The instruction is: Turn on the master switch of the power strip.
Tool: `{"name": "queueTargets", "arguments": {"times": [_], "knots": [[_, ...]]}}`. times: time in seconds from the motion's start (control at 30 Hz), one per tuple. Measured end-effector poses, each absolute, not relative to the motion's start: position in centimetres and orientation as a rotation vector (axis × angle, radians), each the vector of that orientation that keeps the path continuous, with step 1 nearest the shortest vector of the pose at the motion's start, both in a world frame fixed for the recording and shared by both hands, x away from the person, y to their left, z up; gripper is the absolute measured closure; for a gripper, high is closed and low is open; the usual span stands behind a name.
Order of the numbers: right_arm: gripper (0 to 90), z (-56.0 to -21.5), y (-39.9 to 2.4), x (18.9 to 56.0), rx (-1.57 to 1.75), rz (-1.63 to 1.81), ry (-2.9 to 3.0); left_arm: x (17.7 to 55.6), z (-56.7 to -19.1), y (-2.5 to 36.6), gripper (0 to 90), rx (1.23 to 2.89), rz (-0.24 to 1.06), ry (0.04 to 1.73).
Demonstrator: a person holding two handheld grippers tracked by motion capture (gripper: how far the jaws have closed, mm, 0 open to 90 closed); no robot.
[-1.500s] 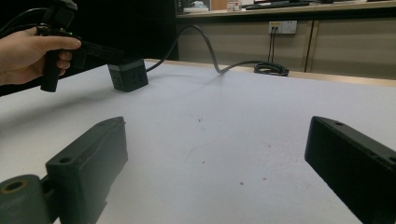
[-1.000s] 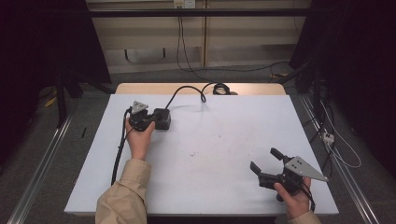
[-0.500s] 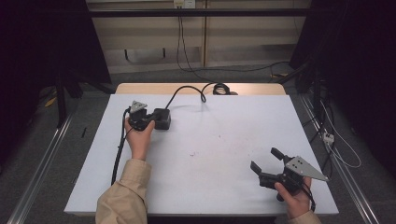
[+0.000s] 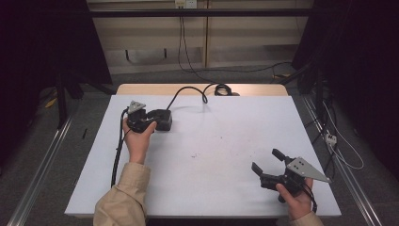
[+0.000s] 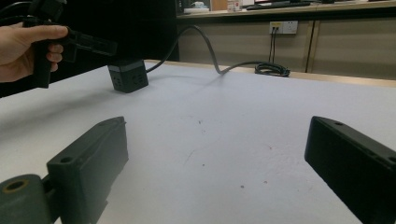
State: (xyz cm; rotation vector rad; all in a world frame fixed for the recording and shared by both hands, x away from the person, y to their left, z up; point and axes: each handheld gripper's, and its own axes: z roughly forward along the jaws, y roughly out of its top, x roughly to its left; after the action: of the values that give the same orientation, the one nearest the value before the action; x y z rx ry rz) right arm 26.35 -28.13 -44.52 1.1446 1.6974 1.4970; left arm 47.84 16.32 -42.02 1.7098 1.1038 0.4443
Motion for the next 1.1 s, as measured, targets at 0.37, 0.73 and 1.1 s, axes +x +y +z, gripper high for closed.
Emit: {"name": "queueTargets", "arguments": {"times": [0.37,0.73,1.1], "knots": [[5.7,-44.5,-27.6,26.7,1.142,1.504,1.71,46.6,-41.7,17.2,30.3,1.719,0.396,1.081],[5.8,-44.5,-27.8,26.6,1.138,1.503,1.706,45.3,-41.7,17.4,16.0,1.748,0.364,1.036],[5.8,-44.4,-28.0,26.5,1.136,1.501,1.709,43.0,-41.8,17.9,11.7,1.771,0.326,0.972]]}}
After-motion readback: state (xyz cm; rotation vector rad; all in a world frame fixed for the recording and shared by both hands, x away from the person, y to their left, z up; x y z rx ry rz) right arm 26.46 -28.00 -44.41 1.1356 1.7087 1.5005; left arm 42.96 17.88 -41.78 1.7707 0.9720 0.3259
